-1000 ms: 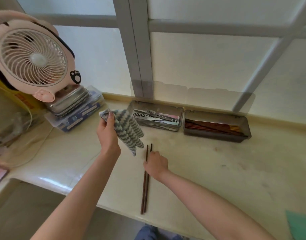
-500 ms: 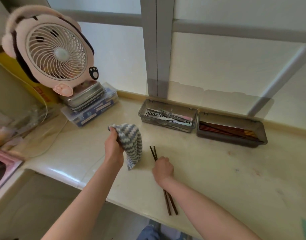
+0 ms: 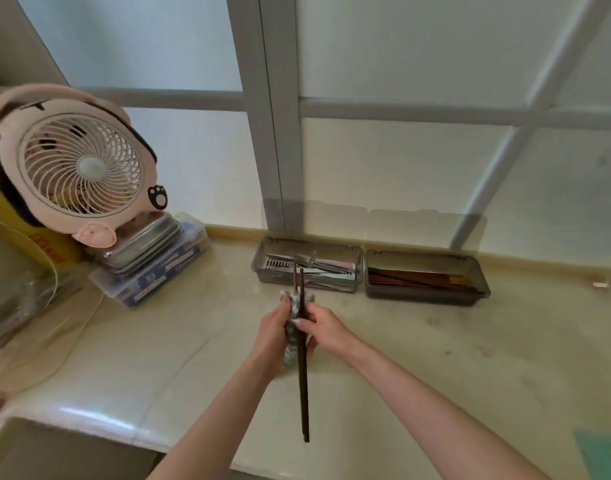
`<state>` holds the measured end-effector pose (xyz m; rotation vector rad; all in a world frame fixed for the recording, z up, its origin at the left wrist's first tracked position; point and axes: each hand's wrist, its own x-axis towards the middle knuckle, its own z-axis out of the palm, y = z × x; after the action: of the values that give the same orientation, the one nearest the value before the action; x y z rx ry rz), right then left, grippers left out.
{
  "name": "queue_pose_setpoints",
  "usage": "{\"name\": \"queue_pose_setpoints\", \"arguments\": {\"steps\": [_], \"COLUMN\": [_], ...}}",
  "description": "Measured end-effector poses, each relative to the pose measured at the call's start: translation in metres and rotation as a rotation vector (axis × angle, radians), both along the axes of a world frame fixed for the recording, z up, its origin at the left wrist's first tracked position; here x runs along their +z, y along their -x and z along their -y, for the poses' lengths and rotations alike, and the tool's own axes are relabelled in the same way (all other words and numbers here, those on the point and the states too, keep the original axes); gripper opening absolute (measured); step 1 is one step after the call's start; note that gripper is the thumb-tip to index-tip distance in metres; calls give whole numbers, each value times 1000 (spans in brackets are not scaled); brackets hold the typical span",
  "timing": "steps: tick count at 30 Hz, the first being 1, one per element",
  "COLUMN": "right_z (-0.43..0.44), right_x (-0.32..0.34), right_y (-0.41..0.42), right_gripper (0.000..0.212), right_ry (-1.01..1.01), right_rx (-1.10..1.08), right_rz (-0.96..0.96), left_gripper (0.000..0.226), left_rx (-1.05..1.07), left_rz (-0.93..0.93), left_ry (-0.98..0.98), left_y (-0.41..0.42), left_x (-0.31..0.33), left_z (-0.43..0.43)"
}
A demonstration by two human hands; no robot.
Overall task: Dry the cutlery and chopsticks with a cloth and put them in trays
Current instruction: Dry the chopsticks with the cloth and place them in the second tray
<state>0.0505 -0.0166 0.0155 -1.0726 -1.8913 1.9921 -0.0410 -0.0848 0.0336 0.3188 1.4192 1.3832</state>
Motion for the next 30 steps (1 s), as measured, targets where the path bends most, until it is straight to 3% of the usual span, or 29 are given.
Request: {"name": "queue_pose_setpoints", "arguments": {"steps": [6, 10, 13, 18, 24, 30], "right_z": [-12, -10, -13, -24, -40, -47], "right_x": [19, 23, 22, 28, 10, -1], "right_y": [-31, -46, -55, -65, -98, -96], "right_gripper": [25, 25, 31, 31, 31, 24], "right_ry": [78, 111, 185, 249, 274, 406], "right_rx": [-60, -71, -79, -143, 1, -207], "right_rz": [45, 55, -33, -111, -87, -291], "left_gripper": [32, 20, 13, 14, 13, 17], "left_rx": [-140, -110, -60, 29, 243, 334], "left_rz": [-110, -225, -175, -207, -166, -175], "left_ry": [-80, -43, -43, -75, -80, -121], "left_y": [-16, -26, -30, -38, -6, -3], "left_x": [5, 2, 7, 19, 31, 31], "left_z": [-15, -29, -41, -62, -84, -87]}}
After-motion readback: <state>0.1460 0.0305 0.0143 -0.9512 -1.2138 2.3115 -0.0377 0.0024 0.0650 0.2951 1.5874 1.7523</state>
